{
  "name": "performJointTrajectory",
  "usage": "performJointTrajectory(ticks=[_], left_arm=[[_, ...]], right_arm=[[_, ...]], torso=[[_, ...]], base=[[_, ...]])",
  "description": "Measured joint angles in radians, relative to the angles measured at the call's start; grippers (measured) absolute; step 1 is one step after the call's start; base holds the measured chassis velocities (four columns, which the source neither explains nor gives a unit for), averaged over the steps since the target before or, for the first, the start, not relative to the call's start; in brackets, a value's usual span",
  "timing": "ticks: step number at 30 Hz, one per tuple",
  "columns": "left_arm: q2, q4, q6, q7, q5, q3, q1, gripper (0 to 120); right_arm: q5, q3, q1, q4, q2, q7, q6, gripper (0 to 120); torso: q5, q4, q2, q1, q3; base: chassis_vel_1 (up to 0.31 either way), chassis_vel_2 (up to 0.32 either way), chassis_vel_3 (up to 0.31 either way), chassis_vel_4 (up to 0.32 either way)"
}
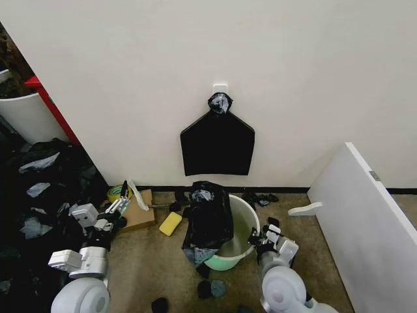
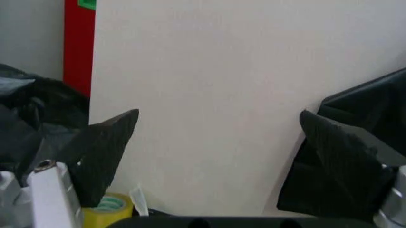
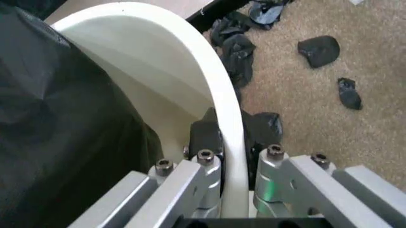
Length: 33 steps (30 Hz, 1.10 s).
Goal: Place the garbage bag over the trash bin.
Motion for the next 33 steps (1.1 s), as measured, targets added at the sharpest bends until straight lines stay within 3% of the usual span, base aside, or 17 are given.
performJointTrajectory(ticks=[4, 8, 14, 16, 24, 29, 33], left_arm=[[0.002, 0.006, 0.0, -0.003, 0.0, 0.008, -0.006, 100], [0.004, 0.009, 0.001, -0.003, 0.002, 0.018, -0.011, 100], [0.007, 0.016, 0.005, -0.005, 0.007, 0.038, -0.021, 100], [0.007, 0.017, 0.005, -0.005, 0.008, 0.039, -0.021, 100], [0.011, 0.023, 0.006, -0.007, 0.011, 0.045, -0.022, 100], [0.017, 0.024, 0.012, -0.009, 0.011, 0.042, -0.023, 100], [0.017, 0.024, 0.019, -0.011, 0.014, 0.044, -0.023, 100]], right_arm=[[-0.001, 0.0, -0.005, -0.001, -0.004, -0.021, -0.02, 2], [-0.01, -0.004, -0.015, 0.005, -0.014, -0.043, -0.037, 11], [-0.132, -0.002, -0.023, 0.068, -0.082, -0.169, -0.038, 39], [-0.157, 0.001, -0.021, 0.073, -0.092, -0.187, -0.032, 43], [-0.327, 0.026, 0.001, 0.146, -0.162, -0.329, 0.004, 73], [-0.352, -0.006, -0.007, 0.251, -0.204, -0.353, -0.073, 93], [-0.385, -0.035, -0.006, 0.303, -0.217, -0.358, -0.162, 100]], torso=[[0.0001, -0.0001, 0.0, 0.0, 0.0], [0.0014, 0.0008, 0.0, 0.0, 0.0], [0.0008, 0.0002, 0.0, 0.0, 0.0], [0.0007, 0.0002, 0.0, 0.0, 0.0], [0.0005, 0.0002, 0.0, 0.0, 0.0], [0.0005, 0.0002, 0.0, 0.0, 0.0], [0.0004, 0.0, 0.0, 0.0, 0.0]], base=[[0.0, 0.0, 0.0, 0.0], [0.0, 0.0, 0.0, 0.0], [0.0, 0.0, 0.0, 0.0], [0.0, 0.0, 0.0, 0.0], [0.0, 0.0, 0.0, 0.0], [0.0, 0.0, 0.0, 0.0], [0.0, 0.0, 0.0, 0.0]])
